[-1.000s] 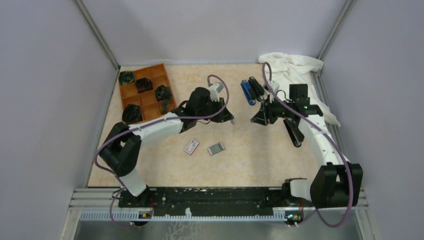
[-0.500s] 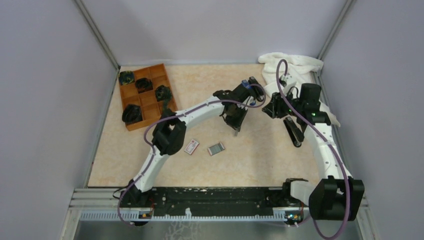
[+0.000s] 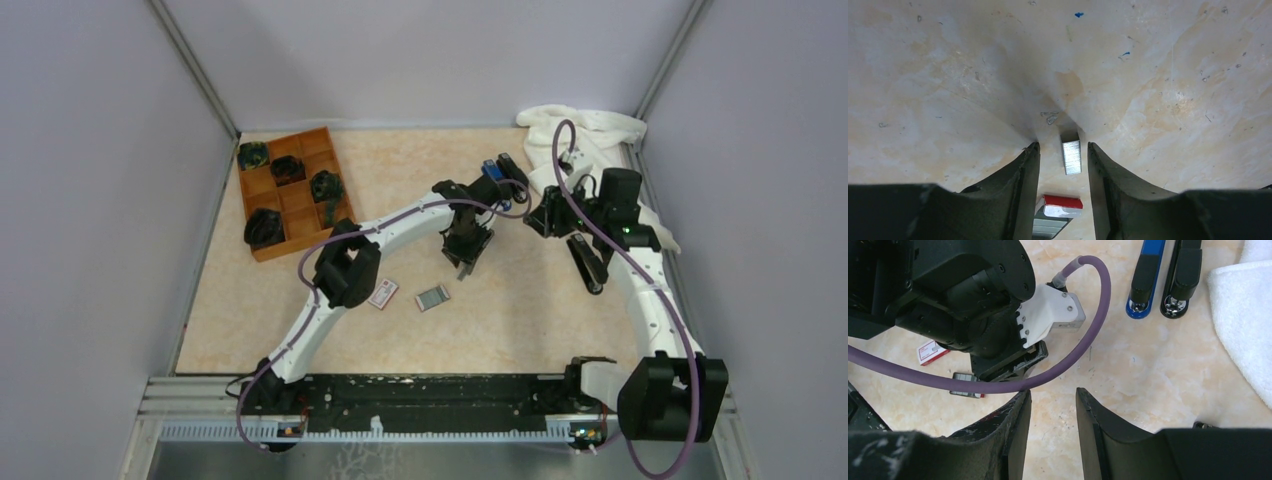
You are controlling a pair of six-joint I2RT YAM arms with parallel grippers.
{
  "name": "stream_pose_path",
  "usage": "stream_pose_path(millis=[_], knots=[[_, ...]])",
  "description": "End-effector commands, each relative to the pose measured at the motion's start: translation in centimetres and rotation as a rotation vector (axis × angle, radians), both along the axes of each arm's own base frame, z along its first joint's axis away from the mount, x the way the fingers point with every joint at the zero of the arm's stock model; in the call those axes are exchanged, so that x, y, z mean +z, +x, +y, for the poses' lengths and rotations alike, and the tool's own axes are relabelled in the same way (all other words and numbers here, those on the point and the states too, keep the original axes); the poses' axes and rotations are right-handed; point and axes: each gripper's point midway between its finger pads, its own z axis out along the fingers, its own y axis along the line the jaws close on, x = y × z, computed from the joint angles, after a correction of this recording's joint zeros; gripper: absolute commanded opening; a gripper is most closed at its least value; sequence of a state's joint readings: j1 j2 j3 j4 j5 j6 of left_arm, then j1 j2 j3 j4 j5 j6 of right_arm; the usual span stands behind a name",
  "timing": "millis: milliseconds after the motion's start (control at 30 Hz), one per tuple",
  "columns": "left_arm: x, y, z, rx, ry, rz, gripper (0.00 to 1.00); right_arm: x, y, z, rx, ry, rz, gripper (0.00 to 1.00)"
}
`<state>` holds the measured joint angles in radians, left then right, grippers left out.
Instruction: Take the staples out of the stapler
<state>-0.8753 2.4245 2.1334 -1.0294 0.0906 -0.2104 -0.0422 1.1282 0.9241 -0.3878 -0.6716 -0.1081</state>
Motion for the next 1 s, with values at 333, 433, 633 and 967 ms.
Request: stream_pose_path(millis=[333, 433, 633, 967], knots=[[15.1, -0.1, 0.2, 0.005, -0.644, -0.454, 0.54, 3.1, -5.6, 4.5, 0.549, 0.031, -0.24, 0.43], [17.1, -1.9, 3.0, -0.02, -0.809, -0.608, 0.64, 2.9, -7.2, 5.1, 0.733, -0.049, -0.402, 0.59], [18.4, -5.3, 9.4, 0.044, -1.037, -0.84, 0.99, -1.5, -8.7, 7.4, 1.084, -0.278, -0.623, 0.76], [16.0, -7.4, 15.7, 0.213, -1.06, -0.933, 0.99, -10.3, -6.3, 10.3, 1.521, -0.62, -0.492, 0.59]])
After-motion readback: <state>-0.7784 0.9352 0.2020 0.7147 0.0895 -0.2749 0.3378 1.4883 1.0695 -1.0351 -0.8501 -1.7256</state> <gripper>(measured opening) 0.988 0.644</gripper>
